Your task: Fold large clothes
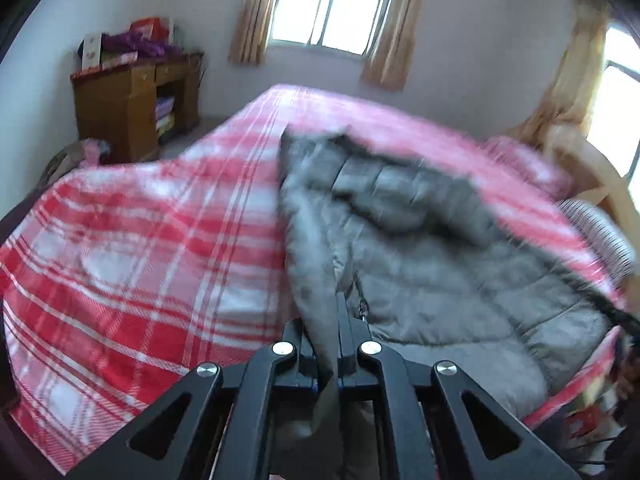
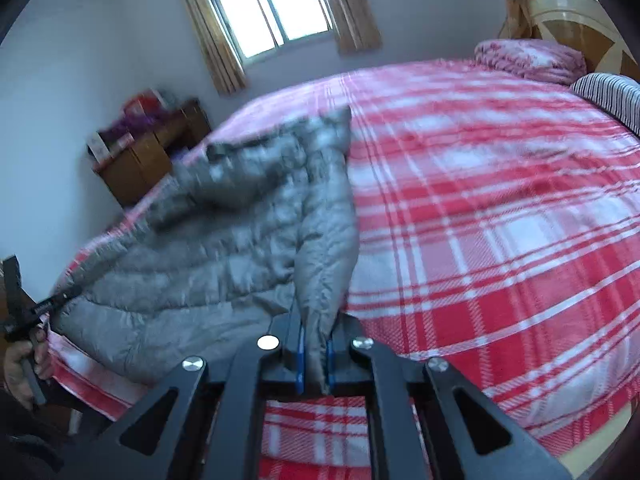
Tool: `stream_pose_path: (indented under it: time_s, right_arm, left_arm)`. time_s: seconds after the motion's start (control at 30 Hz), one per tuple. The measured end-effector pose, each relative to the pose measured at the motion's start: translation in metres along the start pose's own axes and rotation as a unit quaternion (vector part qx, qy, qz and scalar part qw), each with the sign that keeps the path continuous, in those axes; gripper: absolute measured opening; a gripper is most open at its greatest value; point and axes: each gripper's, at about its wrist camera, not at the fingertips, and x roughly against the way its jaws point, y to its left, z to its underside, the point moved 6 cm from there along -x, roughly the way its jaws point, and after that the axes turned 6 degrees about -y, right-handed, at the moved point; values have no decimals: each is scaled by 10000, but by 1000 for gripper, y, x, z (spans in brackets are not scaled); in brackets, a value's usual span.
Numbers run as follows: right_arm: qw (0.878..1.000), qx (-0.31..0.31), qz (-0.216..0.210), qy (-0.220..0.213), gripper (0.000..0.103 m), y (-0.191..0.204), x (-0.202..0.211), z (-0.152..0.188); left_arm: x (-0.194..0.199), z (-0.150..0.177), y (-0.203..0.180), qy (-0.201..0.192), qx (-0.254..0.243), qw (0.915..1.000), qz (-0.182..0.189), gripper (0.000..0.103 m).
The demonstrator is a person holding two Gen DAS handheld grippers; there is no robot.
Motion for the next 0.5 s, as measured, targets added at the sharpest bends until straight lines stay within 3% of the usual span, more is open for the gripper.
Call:
stream_pose_path:
  time_s: [0.1, 0.23, 0.37, 0.5]
  right_arm:
    - [9989, -49, -192, -424, 8, 10, 39, -26]
    - [9921, 9, -429, -1179, 8, 25, 92, -76]
    - [9866, 190, -447, -1561, 8, 32, 79, -121]
    - [9888, 169, -312, -1452, 8, 32, -4, -163]
  left_arm:
    - [46, -33, -14, -462, -16, 9984, 335, 4]
    - [57, -75, -26, -790, -244, 9961, 321, 4]
    - [-13, -108, -9, -704, -407, 9967, 30, 4]
    - [-103, -124, 13, -269, -460, 9984, -209, 4]
